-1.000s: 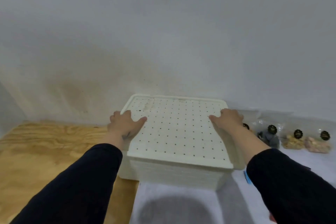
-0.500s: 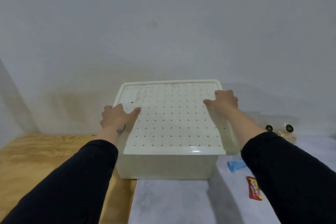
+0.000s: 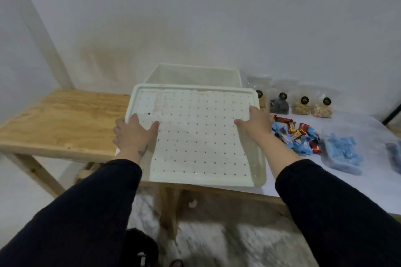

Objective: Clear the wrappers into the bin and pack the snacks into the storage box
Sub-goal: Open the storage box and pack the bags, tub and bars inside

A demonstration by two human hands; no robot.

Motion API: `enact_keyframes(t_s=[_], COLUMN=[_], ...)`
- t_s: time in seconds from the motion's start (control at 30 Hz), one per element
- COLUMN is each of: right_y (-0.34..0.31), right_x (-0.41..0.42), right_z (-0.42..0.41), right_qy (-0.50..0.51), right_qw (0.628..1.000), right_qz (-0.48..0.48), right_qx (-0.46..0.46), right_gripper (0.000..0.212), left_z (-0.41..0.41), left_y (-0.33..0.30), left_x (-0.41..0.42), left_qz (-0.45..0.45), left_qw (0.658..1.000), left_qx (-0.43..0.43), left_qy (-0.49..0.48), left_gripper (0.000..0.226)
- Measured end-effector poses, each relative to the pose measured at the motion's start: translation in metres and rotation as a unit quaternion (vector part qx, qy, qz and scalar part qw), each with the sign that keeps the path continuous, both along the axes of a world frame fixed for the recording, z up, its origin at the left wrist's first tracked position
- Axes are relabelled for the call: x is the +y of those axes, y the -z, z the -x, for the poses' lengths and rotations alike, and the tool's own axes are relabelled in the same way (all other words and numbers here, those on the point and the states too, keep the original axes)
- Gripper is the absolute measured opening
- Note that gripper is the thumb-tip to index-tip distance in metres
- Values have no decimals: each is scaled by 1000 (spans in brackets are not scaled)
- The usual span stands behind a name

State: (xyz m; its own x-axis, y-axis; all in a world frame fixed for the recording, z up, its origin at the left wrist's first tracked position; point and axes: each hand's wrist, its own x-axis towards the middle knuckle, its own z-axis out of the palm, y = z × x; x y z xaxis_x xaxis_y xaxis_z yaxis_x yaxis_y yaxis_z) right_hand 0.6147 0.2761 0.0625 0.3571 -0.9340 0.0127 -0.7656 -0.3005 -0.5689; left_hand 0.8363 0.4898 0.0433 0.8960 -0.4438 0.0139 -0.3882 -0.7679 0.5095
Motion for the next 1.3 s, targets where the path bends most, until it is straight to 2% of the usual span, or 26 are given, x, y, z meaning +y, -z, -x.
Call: enact_keyframes(t_s=[0.07,0.23,0.47,0.77,1.0,1.3], right_y=[17,50,97,120,128,124], right_x=[16,36,31,3,-7,-3], right_z=[10,22,11,-20,-33,-37], right_qy=[14,28,29,44,67,34], right_qw=[1000,996,986,972,967,954], right_qz=[-17,-73,-118,-134,-142,-128], right_qx=[3,32,110,190,202,270], right_gripper=[60,68,55,56,60,56], left_z=[13,22,5,-28,-43,-40], left_y=[15,53,96,119,124,129], left_x=[13,26,13,-24,-40,-43], left_qz=[-24,-76,-161,-194,-200,-220], left_qw=[999,995,982,975,975,968], left_qx=[21,62,96,103,85,97], left_qy=[-3,-1,20,39,40,69], left_gripper=[80,78,76,73,70,84])
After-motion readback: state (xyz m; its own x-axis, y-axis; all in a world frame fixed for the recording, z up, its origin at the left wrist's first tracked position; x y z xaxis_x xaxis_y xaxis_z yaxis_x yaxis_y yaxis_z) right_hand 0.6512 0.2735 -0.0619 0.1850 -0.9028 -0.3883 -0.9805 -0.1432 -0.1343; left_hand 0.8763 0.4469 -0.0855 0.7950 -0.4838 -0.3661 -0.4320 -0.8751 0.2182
